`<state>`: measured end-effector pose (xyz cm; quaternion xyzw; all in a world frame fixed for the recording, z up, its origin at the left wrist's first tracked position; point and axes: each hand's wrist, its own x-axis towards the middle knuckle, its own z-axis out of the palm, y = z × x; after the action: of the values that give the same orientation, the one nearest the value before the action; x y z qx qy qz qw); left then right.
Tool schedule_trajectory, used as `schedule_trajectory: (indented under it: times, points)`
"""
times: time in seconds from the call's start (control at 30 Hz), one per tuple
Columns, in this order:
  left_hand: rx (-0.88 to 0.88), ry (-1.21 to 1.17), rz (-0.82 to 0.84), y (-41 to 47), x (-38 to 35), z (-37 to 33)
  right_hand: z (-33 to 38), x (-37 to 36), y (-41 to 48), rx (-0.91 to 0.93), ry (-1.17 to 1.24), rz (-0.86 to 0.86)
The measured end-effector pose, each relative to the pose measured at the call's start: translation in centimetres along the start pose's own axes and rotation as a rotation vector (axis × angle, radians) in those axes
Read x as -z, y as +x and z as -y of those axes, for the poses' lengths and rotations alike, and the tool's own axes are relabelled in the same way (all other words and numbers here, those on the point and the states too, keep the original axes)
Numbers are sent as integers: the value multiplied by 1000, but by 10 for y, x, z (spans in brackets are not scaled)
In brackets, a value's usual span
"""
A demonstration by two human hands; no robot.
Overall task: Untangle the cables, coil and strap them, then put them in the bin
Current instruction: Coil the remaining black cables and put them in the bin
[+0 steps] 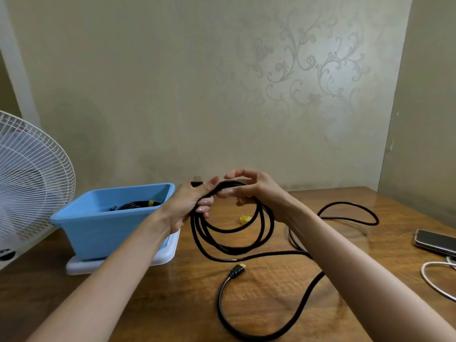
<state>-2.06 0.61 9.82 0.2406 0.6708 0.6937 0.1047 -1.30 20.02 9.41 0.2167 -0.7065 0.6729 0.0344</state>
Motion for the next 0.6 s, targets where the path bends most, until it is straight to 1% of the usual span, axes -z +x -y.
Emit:
schedule_trajectory:
  times: [0.07, 0.13, 0.17, 0.2, 0.23, 0.27, 0.3, 0.33, 0.4, 0.47, 0.53, 0.6]
  points:
    - [-20, -229, -67, 2, 7, -1, -3, 8, -2, -53, 43, 70]
    - [-43, -305, -85, 2, 14, 1, -7, 6, -5, -87, 135, 130]
    - [-44, -317, -72, 1, 14, 3, -10, 2, -7, -99, 251, 106]
    - [-35, -323, -51, 0, 12, 4, -12, -4, -6, -100, 456, 60]
    - [-19, -327, -25, -2, 7, 7, -11, -10, -5, -107, 678, -19]
    - [-7, -326, -8, -4, 1, 10, -11, -12, -2, -96, 829, -104]
    - [-5, -326, -9, -7, -5, 14, -10, -15, 1, -100, 917, -198]
    - [-9, -332, -20, -9, -9, 18, -8, -17, 6, -109, 941, -285]
    - [-9, -374, -53, -14, -14, 26, -8, -22, 10, -134, 908, -420]
    - [7, -423, -88, -17, -11, 28, -12, -26, 11, -156, 865, -474]
    - [22, -427, -100, -16, -2, 23, -19, -29, 9, -145, 789, -398]
    - [41, -346, -68, -13, 8, 15, -20, -30, 4, -133, 662, -242]
